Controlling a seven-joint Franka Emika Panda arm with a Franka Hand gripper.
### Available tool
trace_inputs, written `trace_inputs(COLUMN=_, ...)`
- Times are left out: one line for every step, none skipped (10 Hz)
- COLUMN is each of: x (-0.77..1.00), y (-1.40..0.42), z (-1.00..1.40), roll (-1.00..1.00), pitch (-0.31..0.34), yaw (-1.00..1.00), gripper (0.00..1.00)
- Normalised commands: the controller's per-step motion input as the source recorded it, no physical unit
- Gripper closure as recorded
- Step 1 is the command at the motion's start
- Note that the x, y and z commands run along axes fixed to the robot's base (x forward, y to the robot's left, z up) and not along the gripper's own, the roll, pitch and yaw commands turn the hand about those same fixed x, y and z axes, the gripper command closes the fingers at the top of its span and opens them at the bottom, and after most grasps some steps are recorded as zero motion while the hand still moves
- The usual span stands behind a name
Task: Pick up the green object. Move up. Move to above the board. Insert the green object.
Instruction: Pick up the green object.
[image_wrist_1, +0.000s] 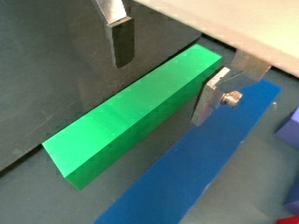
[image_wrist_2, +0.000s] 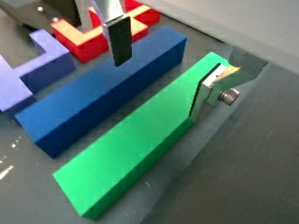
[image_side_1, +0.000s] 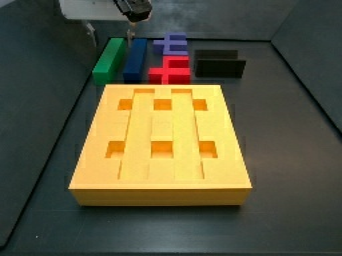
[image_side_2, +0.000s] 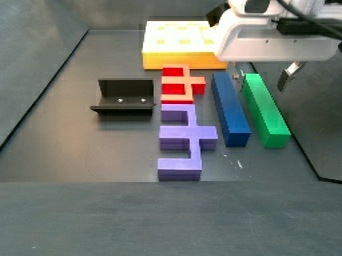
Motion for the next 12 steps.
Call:
trace_inputs(x=-0.11, y=0.00, z=-0.20, roll=0.00, pitch=0.000, yaw=-0.01, gripper=0.00)
trace_inputs(x=-0.12, y=0.00, z=-0.09, roll=0.10, pitch=0.000, yaw=-0.05, gripper=0.00)
trace_inputs(x=-0.10, y=0.01, z=-0.02, roll=0.09, pitch=0.000, yaw=-0.06, gripper=0.00)
trace_inputs(x=-0.10, y=0.00, z=-0.05, roll=0.05, pitch=0.000, yaw=-0.05, gripper=0.00)
trace_inputs(x=-0.13, y=0.07, z=-0.09, roll=0.06, pitch=0.000, yaw=-0.05, gripper=0.00)
trace_inputs(x=-0.16, y=0.12, z=-0.08, roll=0.12, pitch=0.000, yaw=-0.11, gripper=0.00)
trace_inputs(x=-0.13, y=0.14, z=-0.11, roll=0.13, pitch=0.000, yaw=-0.10, gripper=0.00)
trace_inputs(x=-0.09, y=0.12, z=-0.15, roll=0.14, pitch=0.000, yaw=-0.06, gripper=0.00)
trace_inputs(x=0.00, y=0.00, z=-0.12, roll=0.12, pitch=0.000, yaw=0.00, gripper=0.00)
trace_inputs(x=0.00, y=0.00, z=-0.18, roll=0.19, pitch=0.000, yaw=0.00, gripper=0.00)
trace_inputs(x=0.07, y=0.00, z=-0.19, roll=0.19, pitch=0.000, yaw=0.00, gripper=0.00)
trace_inputs(x=0.14, y=0.00, z=-0.17, roll=0.16, pitch=0.000, yaw=0.00, gripper=0.00)
